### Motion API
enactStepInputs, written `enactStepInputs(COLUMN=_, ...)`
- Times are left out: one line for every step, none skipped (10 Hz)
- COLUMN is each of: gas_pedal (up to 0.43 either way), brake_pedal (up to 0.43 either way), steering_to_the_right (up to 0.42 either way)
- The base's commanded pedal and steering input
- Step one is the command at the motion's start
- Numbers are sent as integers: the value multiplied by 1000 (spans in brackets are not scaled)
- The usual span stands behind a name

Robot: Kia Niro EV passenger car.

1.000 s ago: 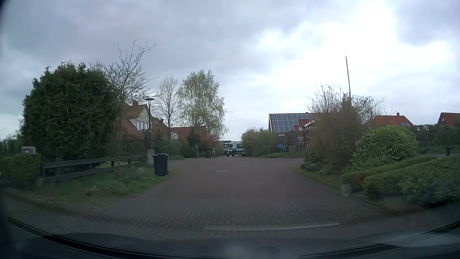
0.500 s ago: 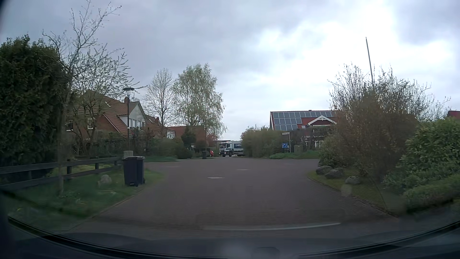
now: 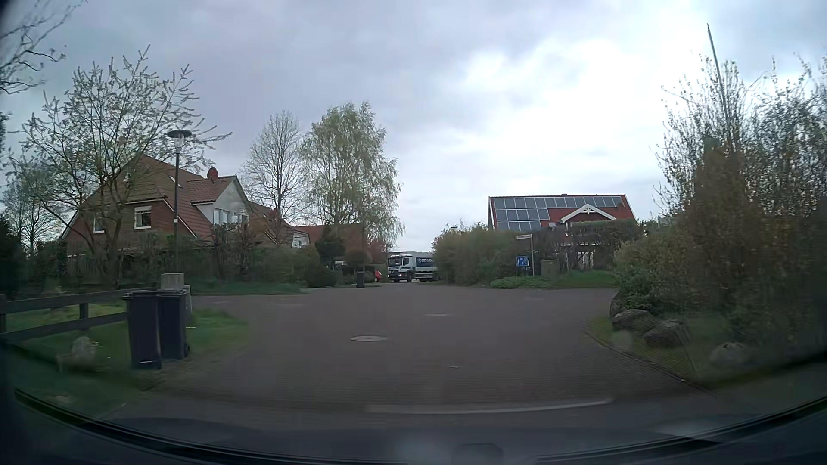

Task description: Follow the waypoints while adhering to traffic rules and regulations

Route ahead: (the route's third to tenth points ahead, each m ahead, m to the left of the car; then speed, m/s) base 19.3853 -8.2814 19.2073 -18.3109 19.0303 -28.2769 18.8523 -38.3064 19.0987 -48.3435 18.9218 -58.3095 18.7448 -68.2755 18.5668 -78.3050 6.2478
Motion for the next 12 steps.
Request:
enactStepInputs(gas_pedal=47, brake_pedal=6, steering_to_the_right=0)
enactStepInputs(gas_pedal=47, brake_pedal=0, steering_to_the_right=2)
enactStepInputs(gas_pedal=47, brake_pedal=0, steering_to_the_right=9)
enactStepInputs(gas_pedal=39, brake_pedal=0, steering_to_the_right=16)
enactStepInputs(gas_pedal=39, brake_pedal=6, steering_to_the_right=20)
enactStepInputs(gas_pedal=39, brake_pedal=0, steering_to_the_right=24)
enactStepInputs(gas_pedal=39, brake_pedal=0, steering_to_the_right=30)
enactStepInputs(gas_pedal=39, brake_pedal=0, steering_to_the_right=45)
enactStepInputs(gas_pedal=47, brake_pedal=0, steering_to_the_right=64)
enactStepInputs(gas_pedal=47, brake_pedal=0, steering_to_the_right=84)
enactStepInputs(gas_pedal=47, brake_pedal=0, steering_to_the_right=99)
enactStepInputs(gas_pedal=47, brake_pedal=0, steering_to_the_right=119)
